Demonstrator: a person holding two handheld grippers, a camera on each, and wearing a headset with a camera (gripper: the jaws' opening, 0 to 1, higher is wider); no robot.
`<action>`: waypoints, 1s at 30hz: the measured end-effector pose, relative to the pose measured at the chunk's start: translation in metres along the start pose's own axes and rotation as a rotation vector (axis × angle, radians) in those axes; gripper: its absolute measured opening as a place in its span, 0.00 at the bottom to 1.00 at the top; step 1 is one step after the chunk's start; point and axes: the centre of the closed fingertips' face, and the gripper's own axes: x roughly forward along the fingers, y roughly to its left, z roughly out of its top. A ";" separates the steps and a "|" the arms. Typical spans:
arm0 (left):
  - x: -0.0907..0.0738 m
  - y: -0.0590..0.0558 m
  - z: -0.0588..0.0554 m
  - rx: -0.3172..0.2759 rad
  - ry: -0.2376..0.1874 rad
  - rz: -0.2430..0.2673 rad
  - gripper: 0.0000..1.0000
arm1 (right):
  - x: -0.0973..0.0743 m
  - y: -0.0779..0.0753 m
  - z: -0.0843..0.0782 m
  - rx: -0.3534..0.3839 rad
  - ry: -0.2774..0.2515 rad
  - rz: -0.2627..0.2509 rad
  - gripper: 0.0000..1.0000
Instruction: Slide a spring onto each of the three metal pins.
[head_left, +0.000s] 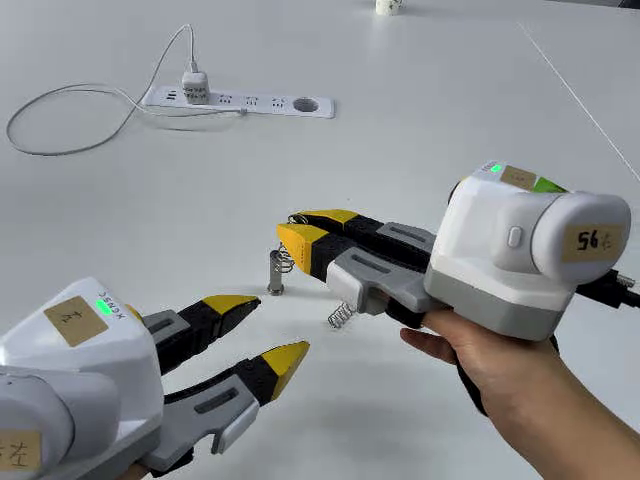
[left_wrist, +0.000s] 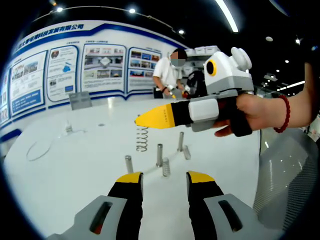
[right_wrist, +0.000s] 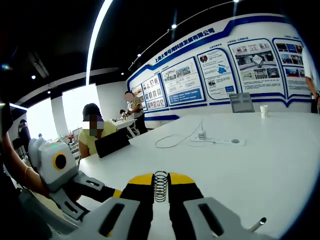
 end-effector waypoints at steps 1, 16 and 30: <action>0.000 0.000 0.000 -0.001 0.000 0.002 0.37 | 0.002 -0.002 0.000 -0.008 -0.002 -0.010 0.11; 0.003 0.001 -0.006 -0.011 0.011 0.005 0.57 | 0.024 -0.021 -0.004 -0.068 0.022 -0.051 0.11; 0.005 0.002 -0.011 -0.026 0.025 0.009 0.66 | 0.034 -0.024 -0.018 -0.094 0.063 -0.059 0.11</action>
